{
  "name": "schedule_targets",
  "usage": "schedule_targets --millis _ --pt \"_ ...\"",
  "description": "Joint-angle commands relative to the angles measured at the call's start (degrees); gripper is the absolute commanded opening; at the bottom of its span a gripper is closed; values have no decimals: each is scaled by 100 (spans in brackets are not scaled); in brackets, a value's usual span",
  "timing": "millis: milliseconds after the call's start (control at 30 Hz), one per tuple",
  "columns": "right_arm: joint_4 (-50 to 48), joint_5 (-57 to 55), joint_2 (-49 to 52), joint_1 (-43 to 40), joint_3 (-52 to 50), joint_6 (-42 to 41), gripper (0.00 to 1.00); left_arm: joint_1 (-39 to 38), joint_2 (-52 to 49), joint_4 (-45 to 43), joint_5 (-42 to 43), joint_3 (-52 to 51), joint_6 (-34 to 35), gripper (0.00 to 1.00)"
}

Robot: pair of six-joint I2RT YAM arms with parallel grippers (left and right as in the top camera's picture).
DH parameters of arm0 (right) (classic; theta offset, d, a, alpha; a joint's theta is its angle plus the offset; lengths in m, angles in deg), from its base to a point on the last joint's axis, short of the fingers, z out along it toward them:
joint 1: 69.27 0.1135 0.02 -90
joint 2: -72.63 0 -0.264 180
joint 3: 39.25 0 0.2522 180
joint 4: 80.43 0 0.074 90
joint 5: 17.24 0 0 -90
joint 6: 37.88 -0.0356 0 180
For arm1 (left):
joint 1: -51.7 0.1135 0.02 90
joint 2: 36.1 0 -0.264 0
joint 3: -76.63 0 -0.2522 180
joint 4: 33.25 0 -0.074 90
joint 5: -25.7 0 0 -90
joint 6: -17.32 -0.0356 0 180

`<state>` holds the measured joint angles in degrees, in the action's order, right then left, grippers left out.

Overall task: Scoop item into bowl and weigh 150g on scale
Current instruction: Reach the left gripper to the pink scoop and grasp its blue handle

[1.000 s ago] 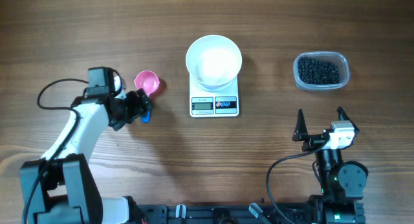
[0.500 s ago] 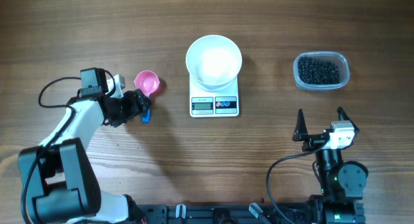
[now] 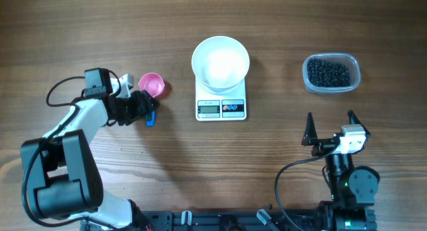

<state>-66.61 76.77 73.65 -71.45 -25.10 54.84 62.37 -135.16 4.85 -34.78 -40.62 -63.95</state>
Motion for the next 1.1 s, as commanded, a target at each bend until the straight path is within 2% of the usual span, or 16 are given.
schedule_targets --millis 0,200,633,867,1067 --pt "-9 -37 -11 39 -9 26 100 -7 -378 -7 293 -79 -87 63" --pt "-9 -37 -11 39 -9 28 100 -7 -520 -37 321 -79 -85 56" --pt "-9 -37 -11 39 -9 26 100 -4 -520 -94 321 -76 66 28" --pt "-9 -37 -11 39 -9 26 100 15 -518 -278 330 -74 817 24" --pt "-9 -37 -11 39 -9 26 100 15 -496 -363 645 -74 894 20"
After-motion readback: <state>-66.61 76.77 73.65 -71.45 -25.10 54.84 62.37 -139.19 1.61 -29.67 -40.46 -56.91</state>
